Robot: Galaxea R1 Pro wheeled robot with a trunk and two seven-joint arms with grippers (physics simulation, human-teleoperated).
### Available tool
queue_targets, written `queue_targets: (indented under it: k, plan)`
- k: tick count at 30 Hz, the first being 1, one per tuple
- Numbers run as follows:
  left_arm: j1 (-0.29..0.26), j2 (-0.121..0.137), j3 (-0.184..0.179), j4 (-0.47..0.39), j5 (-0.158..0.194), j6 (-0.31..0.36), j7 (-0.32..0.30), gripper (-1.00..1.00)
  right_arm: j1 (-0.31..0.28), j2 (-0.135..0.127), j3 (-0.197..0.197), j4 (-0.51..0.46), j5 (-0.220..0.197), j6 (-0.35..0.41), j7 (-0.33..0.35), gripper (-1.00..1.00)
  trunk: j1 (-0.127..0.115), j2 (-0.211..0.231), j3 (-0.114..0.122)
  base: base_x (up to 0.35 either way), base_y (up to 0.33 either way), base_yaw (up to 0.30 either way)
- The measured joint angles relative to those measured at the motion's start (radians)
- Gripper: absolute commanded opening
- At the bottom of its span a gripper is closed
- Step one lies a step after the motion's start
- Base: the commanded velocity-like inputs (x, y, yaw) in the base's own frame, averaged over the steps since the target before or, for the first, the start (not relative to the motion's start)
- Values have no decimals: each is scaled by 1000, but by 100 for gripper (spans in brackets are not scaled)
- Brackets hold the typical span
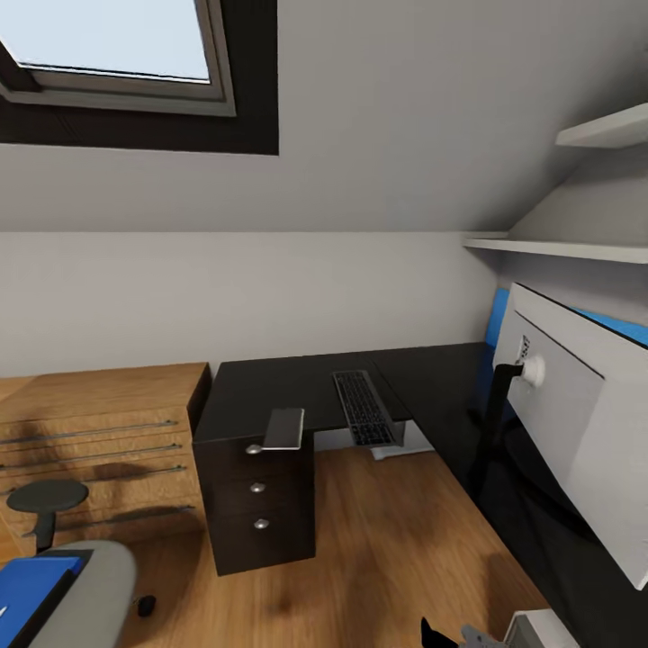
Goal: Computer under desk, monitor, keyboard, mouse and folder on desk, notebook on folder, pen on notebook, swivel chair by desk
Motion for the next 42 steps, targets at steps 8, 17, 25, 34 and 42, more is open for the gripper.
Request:
queue_targets:
  k: [8,17,25,34,42]
  plan:
    - [-15,-1,2,-184,3,132,-6,100,1,-20,1,1,59,-3,1,100,0,0,0,0,0,-14]
    - [-16,5,5,-131,13,88,-39,100,2,-20,0,3,60,-3,1,100,0,0,0,0,0,-2]
    - [-16,22,7,-50,14,-70,-57,100,3,-11,0,3,58,-3,2,100,0,0,0,0,0,-153]
    - [-16,28,6,-34,15,-95,-58,100,3,-7,0,3,62,-3,3,100,0,0,0,0,0,-182]
    - [-16,28,5,-32,16,-97,-58,100,3,-7,1,3,62,-3,3,100,0,0,0,0,0,-25]
